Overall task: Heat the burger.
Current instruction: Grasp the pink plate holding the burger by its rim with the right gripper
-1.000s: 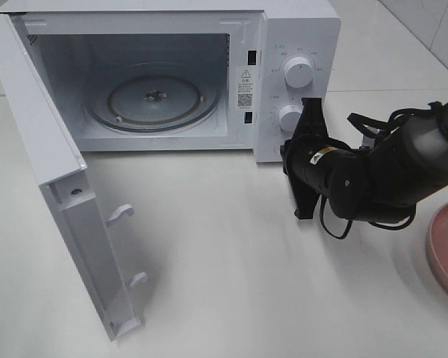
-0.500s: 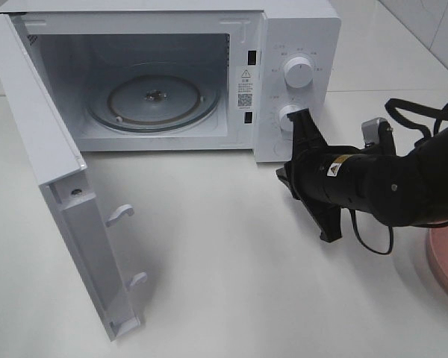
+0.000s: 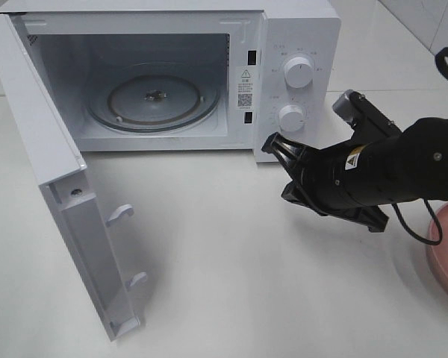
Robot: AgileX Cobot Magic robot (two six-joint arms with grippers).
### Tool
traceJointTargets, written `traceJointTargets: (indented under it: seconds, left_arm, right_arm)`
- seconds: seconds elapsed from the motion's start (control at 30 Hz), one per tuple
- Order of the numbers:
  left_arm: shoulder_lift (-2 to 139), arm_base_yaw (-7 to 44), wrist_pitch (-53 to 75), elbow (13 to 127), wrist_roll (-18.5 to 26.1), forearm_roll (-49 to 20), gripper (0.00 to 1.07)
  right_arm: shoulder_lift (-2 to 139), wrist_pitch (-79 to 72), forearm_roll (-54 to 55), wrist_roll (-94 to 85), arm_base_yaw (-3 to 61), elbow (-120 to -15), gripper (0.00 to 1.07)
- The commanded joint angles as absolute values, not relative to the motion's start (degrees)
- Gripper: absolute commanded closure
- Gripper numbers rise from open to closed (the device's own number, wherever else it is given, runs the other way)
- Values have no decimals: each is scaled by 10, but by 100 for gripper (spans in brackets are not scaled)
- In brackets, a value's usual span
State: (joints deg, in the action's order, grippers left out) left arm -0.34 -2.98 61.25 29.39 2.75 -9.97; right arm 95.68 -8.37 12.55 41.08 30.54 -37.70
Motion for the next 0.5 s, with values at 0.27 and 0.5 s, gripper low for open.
traceJointTargets:
  seconds: [0.27, 0.5]
  left_arm:
    - [-12, -25, 608, 294, 28, -101, 9]
    - [-12, -25, 608, 294, 28, -101, 9]
  right_arm:
    - [898, 100, 108, 188, 303, -377, 101]
    - [878, 215, 83, 109, 303, -378, 98]
